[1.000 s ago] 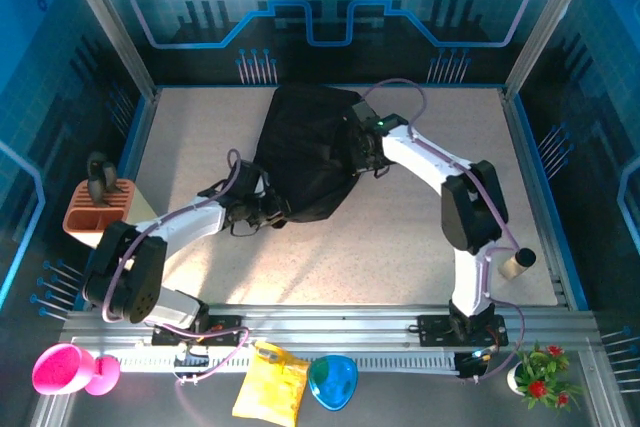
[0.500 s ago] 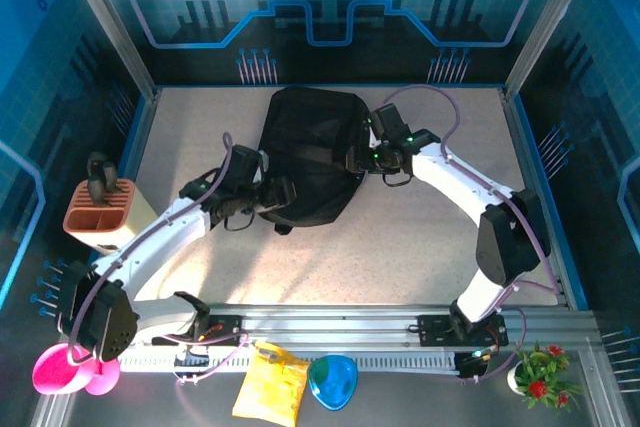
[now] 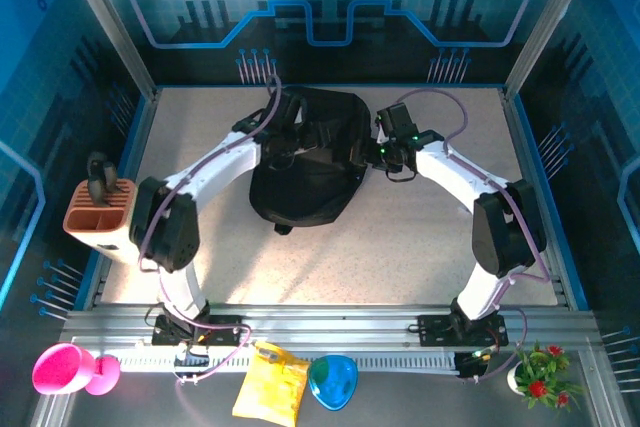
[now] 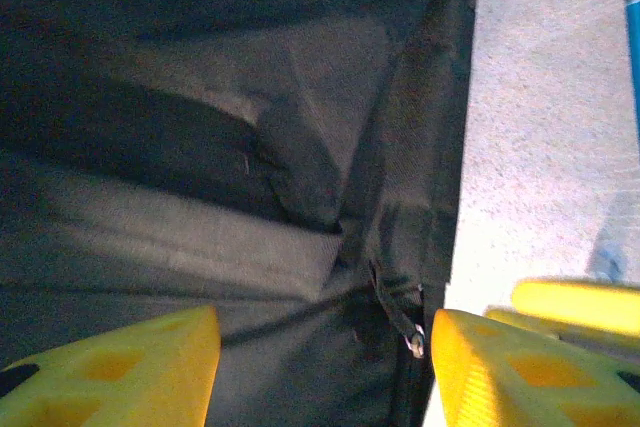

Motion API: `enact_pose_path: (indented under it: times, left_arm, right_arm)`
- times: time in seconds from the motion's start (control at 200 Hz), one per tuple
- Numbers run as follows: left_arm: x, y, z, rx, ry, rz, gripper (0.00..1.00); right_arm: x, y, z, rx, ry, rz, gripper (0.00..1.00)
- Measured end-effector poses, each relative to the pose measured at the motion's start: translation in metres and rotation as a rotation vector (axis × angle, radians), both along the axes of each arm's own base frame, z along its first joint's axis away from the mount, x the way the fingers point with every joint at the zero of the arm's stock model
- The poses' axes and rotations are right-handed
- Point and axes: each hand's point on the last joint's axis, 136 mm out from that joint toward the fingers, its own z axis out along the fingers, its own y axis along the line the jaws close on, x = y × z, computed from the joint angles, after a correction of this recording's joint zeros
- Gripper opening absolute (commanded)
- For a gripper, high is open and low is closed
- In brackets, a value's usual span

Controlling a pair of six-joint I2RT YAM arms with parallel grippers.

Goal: Pack the student bag
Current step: Unzip the student bag at the top-center of the table.

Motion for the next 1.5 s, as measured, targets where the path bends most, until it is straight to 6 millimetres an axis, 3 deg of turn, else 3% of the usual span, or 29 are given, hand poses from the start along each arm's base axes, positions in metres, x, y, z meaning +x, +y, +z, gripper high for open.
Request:
enact_pose_path:
  times: [0.225,0.39,0.79,0.925,1.191,1.496]
  left_arm:
    - [0.040,-0.016,-0.031,0.035,0.051,0.017,0.54]
    - [0.054,-0.015,-0.049,0.068,0.105,0.067,0.55]
    - [0.053,-0.003,-0.060,0.115,0.154,0.148,0.55]
    - [0.051,-0.006,-0.060,0.098,0.168,0.139,0.50]
    - [0.045,-0.032,-0.056,-0.039,0.219,0.071,0.35]
    - [0.046,-0.034,-0.063,-0.003,0.221,0.089,0.27]
  right_arm:
    - [-0.013,-0.006,-0.019,0.005,0.044,0.005,0.65]
    - [-0.015,-0.002,-0.021,0.026,0.046,0.018,0.64]
    - [-0.012,-0.002,-0.018,0.057,0.043,0.023,0.63]
    - [-0.013,0.000,-0.019,0.064,0.049,0.028,0.63]
    - [-0.013,0.001,-0.022,0.070,0.059,0.029,0.62]
    - [-0.013,0.001,-0.023,0.072,0.064,0.025,0.61]
